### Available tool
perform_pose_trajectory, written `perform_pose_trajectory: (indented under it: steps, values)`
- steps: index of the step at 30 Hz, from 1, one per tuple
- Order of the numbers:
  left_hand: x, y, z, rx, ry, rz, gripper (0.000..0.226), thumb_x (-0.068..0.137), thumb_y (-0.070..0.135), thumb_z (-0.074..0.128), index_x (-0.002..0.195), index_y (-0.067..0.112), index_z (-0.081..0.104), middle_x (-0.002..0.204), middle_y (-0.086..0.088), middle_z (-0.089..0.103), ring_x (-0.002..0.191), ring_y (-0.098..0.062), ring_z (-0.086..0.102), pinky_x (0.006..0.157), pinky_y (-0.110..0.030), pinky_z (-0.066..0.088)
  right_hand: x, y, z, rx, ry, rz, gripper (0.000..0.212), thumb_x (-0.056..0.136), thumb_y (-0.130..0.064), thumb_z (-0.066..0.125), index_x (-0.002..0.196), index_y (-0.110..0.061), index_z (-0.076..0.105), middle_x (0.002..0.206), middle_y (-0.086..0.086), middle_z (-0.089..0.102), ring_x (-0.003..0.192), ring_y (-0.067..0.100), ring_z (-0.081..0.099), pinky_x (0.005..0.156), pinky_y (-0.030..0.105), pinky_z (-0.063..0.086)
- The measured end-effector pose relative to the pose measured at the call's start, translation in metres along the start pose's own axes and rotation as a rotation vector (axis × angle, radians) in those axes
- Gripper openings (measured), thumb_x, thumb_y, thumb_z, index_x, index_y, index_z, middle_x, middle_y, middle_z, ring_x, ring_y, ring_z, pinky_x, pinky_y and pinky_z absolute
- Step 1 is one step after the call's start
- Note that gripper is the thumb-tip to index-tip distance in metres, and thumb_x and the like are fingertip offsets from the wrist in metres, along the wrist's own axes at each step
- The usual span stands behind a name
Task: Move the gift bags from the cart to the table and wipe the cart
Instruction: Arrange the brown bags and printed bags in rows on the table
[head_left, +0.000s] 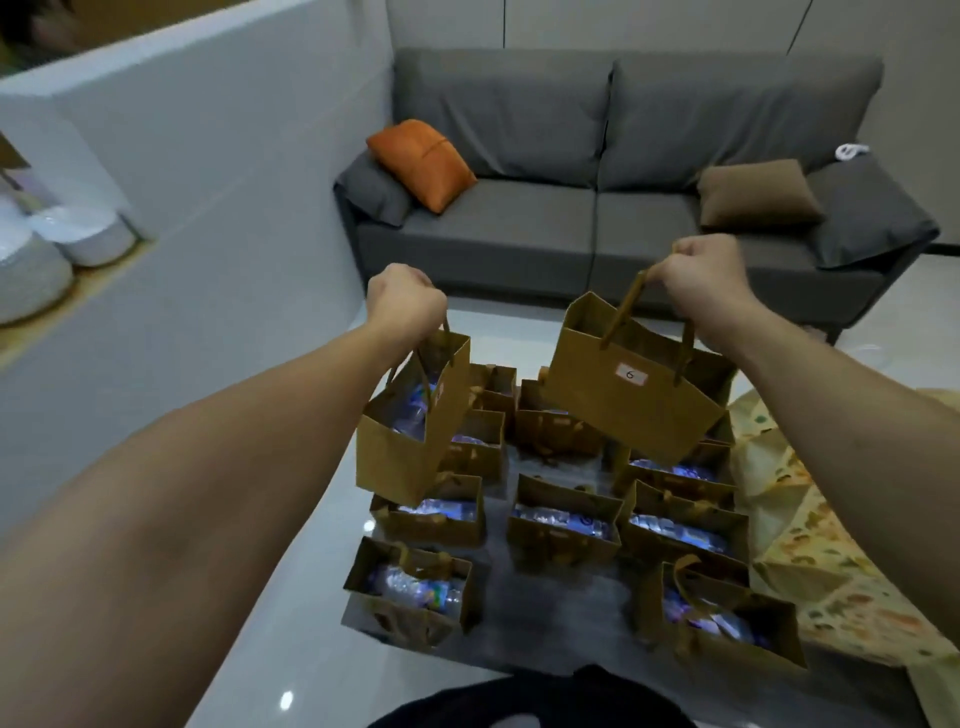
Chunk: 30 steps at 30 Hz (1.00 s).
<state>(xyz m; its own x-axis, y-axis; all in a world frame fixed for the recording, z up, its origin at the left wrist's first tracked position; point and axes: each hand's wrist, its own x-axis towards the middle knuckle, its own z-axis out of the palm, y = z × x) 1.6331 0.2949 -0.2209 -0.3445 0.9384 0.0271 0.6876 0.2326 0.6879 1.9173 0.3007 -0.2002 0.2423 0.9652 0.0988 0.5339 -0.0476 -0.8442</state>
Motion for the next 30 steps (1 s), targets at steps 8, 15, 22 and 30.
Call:
perform_pose_trajectory:
  steps: [8, 15, 22, 30]
  values:
    - [-0.01, -0.036, -0.017, -0.045, 0.066, -0.123, 0.025, 0.08, -0.004, 0.05, 0.085, 0.004, 0.073, 0.086, -0.009, 0.066, 0.081, -0.026, 0.061, 0.076, -0.036, 0.057, 0.001, 0.04, 0.049, -0.322, -0.357, -0.007, 0.012, 0.087, -0.007, 0.072, 0.08, 0.0, 0.067, 0.084, 0.018, 0.067, 0.077, 0.028, 0.067, 0.066, 0.039, 0.059]
    - [-0.005, -0.03, 0.003, 0.059, 0.029, -0.167, 0.026, 0.084, -0.008, 0.049, 0.08, 0.008, 0.07, 0.073, -0.002, 0.055, 0.07, -0.015, 0.054, 0.062, -0.026, 0.049, 0.025, 0.09, 0.091, -0.431, -0.509, -0.006, 0.012, 0.085, -0.004, 0.068, 0.074, -0.008, 0.068, 0.079, 0.014, 0.065, 0.076, 0.024, 0.062, 0.056, 0.031, 0.05]
    - [-0.007, -0.017, 0.039, 0.18, -0.079, -0.157, 0.03, 0.079, -0.011, 0.049, 0.072, 0.01, 0.069, 0.074, -0.005, 0.06, 0.07, -0.016, 0.057, 0.061, -0.03, 0.055, 0.051, 0.131, 0.122, -0.465, -0.667, -0.021, 0.012, 0.083, -0.006, 0.065, 0.071, -0.009, 0.066, 0.072, 0.011, 0.061, 0.073, 0.025, 0.061, 0.06, 0.036, 0.054]
    - [-0.012, -0.023, 0.059, 0.266, -0.142, -0.204, 0.026, 0.073, -0.01, 0.049, 0.074, 0.004, 0.071, 0.078, -0.018, 0.065, 0.069, -0.022, 0.056, 0.063, -0.038, 0.059, 0.06, 0.183, 0.155, -0.486, -0.749, -0.005, 0.012, 0.086, -0.009, 0.066, 0.074, -0.011, 0.065, 0.075, 0.009, 0.062, 0.07, 0.02, 0.06, 0.056, 0.029, 0.047]
